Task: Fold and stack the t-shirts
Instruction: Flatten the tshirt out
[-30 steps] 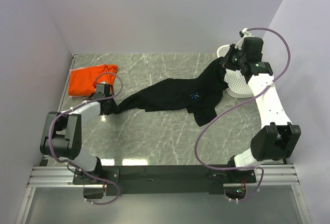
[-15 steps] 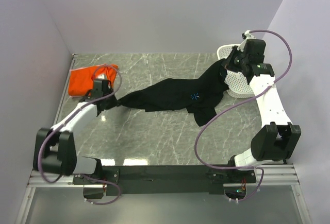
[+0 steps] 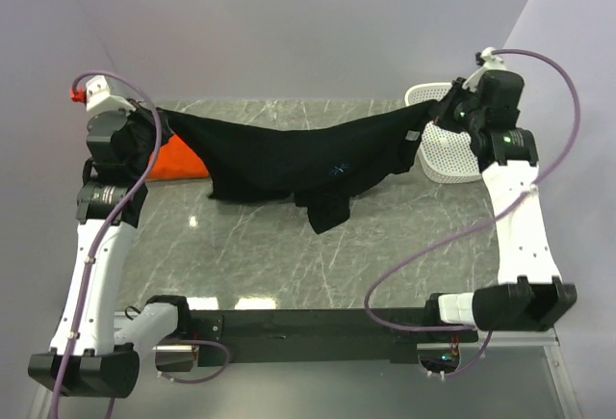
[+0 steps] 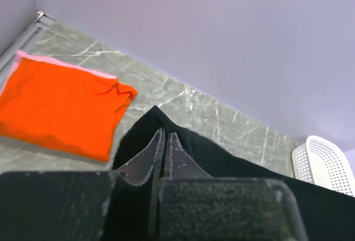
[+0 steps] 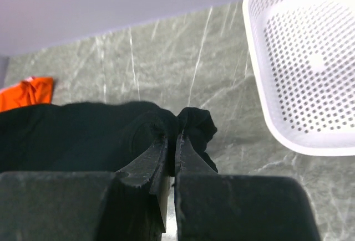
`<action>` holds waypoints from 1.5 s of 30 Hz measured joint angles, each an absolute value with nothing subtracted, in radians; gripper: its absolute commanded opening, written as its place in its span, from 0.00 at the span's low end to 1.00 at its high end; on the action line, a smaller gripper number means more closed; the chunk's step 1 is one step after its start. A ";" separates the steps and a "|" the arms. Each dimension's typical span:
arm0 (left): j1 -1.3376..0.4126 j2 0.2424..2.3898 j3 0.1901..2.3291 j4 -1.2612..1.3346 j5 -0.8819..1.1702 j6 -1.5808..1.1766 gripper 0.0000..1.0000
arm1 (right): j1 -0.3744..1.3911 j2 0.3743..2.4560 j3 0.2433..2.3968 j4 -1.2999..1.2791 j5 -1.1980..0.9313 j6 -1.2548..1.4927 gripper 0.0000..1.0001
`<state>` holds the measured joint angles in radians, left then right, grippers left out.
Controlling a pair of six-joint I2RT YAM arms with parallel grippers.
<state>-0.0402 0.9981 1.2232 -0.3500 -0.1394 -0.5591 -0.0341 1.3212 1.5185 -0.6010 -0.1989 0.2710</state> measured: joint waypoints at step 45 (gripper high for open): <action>-0.032 1.136 1.001 -0.340 -0.098 -0.546 0.00 | 0.415 0.976 0.871 -0.470 -0.083 0.417 0.65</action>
<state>-0.0322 1.1358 1.0008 -0.3405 -0.0978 -0.5465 0.4149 0.9760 0.8707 -0.4702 -0.0834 0.4168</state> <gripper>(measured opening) 0.013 0.658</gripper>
